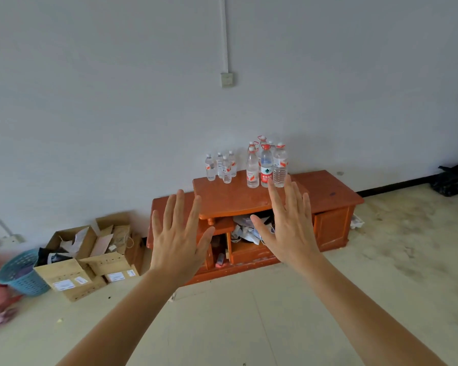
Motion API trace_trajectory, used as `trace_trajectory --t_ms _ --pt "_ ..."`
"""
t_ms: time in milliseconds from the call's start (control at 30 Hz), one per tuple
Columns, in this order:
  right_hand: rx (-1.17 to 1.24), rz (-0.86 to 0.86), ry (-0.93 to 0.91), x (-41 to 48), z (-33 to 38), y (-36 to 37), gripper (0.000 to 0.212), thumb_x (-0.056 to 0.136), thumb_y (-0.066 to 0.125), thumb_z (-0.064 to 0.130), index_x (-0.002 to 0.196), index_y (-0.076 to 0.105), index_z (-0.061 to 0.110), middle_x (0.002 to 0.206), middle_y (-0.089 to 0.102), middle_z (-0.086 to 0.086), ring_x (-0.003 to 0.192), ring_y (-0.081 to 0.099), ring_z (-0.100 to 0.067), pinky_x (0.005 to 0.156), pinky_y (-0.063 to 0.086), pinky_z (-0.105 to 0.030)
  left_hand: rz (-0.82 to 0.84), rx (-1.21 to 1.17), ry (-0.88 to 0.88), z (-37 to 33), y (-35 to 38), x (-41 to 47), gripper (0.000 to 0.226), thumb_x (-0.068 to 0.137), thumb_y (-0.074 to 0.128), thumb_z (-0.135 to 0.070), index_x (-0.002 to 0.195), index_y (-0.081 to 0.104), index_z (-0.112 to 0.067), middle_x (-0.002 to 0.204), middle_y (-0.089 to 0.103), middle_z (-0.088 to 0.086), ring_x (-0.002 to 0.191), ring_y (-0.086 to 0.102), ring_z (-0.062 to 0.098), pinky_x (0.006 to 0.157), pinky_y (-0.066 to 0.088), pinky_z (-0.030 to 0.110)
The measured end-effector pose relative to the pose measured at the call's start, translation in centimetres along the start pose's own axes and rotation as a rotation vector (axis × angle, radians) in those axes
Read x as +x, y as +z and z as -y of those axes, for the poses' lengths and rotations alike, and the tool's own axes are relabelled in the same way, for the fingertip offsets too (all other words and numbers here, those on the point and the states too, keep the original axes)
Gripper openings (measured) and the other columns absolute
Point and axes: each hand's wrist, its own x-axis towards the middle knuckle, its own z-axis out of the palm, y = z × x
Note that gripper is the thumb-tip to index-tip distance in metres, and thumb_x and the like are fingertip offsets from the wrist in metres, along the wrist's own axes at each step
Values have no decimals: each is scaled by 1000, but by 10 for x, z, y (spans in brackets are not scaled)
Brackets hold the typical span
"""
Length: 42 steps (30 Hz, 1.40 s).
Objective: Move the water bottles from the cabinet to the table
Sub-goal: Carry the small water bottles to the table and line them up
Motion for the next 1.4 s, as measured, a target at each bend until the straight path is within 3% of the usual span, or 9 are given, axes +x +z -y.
trace_trajectory --t_ms 400,667,833,1033,1233,1400 --pt "35 128 0 226 -61 180 86 98 31 70 161 -13 31 170 -9 -13 158 -2 -31 125 13 -57 18 -56 -98 73 163 229 71 100 16 -65 160 1 -28 168 -6 10 155 -5 30 122 4 58" --pt "106 153 24 364 -107 259 87 98 41 65 161 -10 33 170 -2 -15 156 11 -35 123 24 -55 123 -139 -78 89 253 391 74 98 9 -67 159 -8 -29 168 -11 7 155 -10 27 123 2 55" --pt "220 205 41 437 -165 337 87 99 42 64 158 -17 41 170 -17 -1 158 3 -27 123 23 -50 177 -216 -106 94 336 476 77 96 9 -69 160 -5 -29 168 -13 1 154 -13 21 123 -1 49" --pt "344 307 74 534 -219 448 86 99 40 64 156 -21 43 169 -21 4 158 -3 -22 122 27 -56 277 -253 -211 106 419 559 73 101 25 -61 160 -6 -31 168 -11 -3 155 -4 21 124 5 46" --pt "453 423 41 633 -253 529 87 102 47 57 155 -21 46 171 -12 2 158 2 -23 122 20 -43 341 -294 -339 114 480 652 76 99 34 -59 161 3 -28 169 -1 -3 155 5 22 124 11 45" --pt "577 544 93 679 -265 608 90 100 51 55 156 -18 47 171 -10 7 158 2 -19 123 22 -49 391 -400 -476 136 544 700 76 99 42 -54 161 7 -27 168 9 -4 154 8 17 123 15 40"
